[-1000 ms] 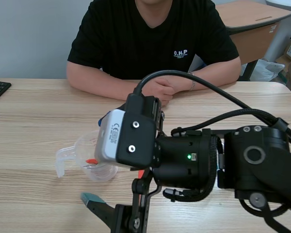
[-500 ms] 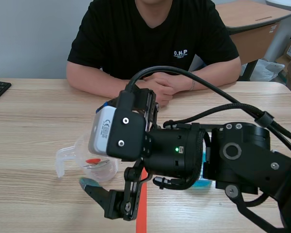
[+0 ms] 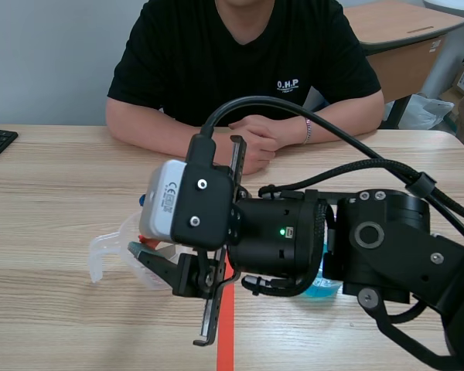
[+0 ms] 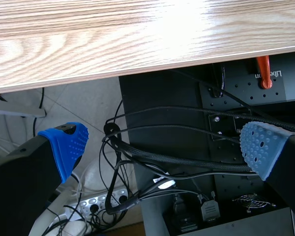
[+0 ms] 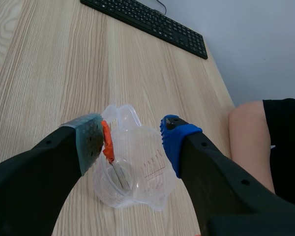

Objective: Do the redox reaction experiment.
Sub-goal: 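Lift the metal plate out of the left beaker, then move the plate over the blue solution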

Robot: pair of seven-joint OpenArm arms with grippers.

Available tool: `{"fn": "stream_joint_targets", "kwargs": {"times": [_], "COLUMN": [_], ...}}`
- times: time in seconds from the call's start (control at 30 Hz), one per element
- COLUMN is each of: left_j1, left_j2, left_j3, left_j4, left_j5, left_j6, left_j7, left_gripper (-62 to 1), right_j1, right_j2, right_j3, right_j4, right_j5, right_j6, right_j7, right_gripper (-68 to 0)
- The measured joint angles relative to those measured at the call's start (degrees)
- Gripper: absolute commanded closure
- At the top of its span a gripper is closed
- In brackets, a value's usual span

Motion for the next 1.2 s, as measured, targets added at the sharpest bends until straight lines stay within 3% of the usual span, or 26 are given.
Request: {"fn": "stream_joint_targets", "kwargs": {"times": [0.23, 0.37, 0.63, 0.73, 0.93, 1.2], "left_j1": [0.00, 0.00, 0.00, 0.00, 0.00, 0.00], "left_j2": [0.00, 0.00, 0.00, 0.00, 0.00, 0.00], "left_j3": [0.00, 0.00, 0.00, 0.00, 0.00, 0.00], "left_j4": [0.00, 0.00, 0.00, 0.00, 0.00, 0.00], "left_j5": [0.00, 0.00, -1.86, -1.97, -1.95, -1.92], "left_j6": [0.00, 0.00, 0.00, -0.02, 0.00, 0.00], "left_j7": [0.00, 0.00, 0.00, 0.00, 0.00, 0.00], "left_gripper": [-62.3, -62.3, -29.0, -20.2, -5.0, -4.7], "right_j1": [0.00, -0.02, 0.00, -0.02, -0.02, 0.00], "right_j2": [0.02, 0.02, 0.02, 0.02, 0.02, 0.02], "right_j3": [0.00, 0.48, 4.33, 5.44, 8.11, 12.09], "right_j4": [0.00, 0.00, 0.09, 0.81, 4.98, 11.78], "right_j5": [0.00, -0.02, 3.58, 6.01, 11.47, 18.86], "right_j6": [-0.24, -0.22, -0.39, 0.09, 3.58, 7.52], "right_j7": [0.00, 1.42, 4.37, 3.21, -0.59, -9.88], "right_gripper": [-2.6, -1.5, -1.5, -1.5, -1.5, -1.5]}}
